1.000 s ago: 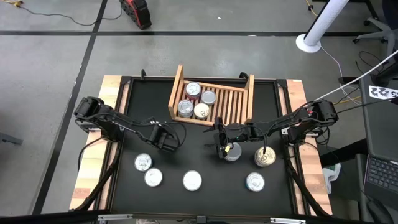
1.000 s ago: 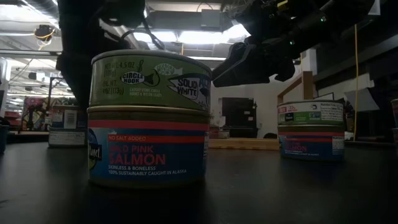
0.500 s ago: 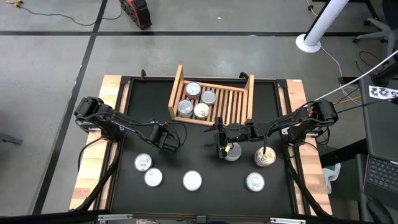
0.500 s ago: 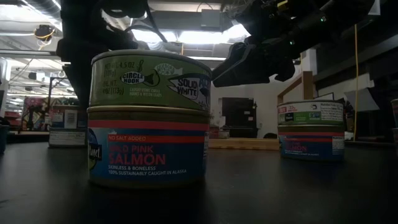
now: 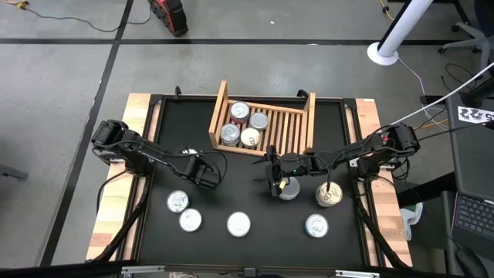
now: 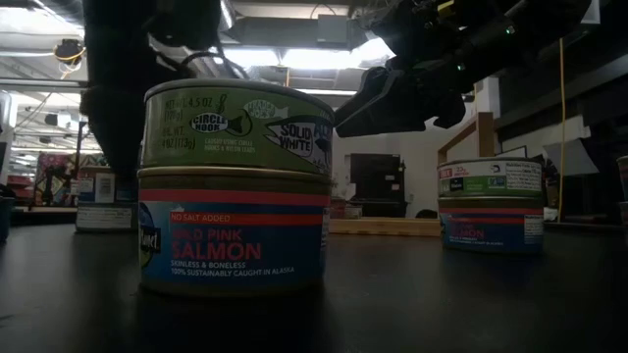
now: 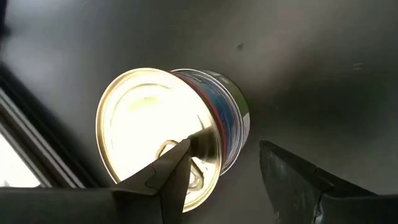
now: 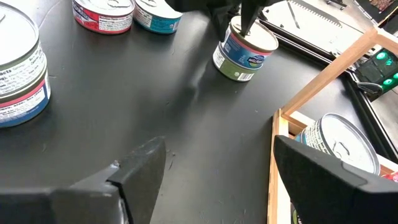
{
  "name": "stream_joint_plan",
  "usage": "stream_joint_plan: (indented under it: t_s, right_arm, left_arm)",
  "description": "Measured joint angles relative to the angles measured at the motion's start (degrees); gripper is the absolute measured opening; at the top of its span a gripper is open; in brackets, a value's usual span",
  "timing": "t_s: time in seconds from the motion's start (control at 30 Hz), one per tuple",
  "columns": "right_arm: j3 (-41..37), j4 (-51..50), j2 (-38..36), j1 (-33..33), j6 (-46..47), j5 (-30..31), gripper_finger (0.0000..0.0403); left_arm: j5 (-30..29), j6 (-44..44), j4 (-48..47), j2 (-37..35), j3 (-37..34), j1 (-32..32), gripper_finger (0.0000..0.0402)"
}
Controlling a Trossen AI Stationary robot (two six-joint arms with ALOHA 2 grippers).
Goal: Stack canned seafood by type on shelf
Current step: Stack the blue tuna can on top of the other blue tuna can on the shelf
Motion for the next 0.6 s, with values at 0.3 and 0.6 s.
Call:
stream_joint_plan:
  t_s: [0.3,0.6]
  right_arm:
    - [0.0,0.0,0.0,0.0,0.01,-0.01,0.0296]
    - [0.0,0.0,-0.02,0.0,0.07,-0.01,0.0296]
  left_arm:
    - [-1.28,2.28,-0.32,0.01,-0.89,0.0,0.0157]
    - [-3.14,2.53,-0.22,-0.07,-0.72,-0.02,0.0029]
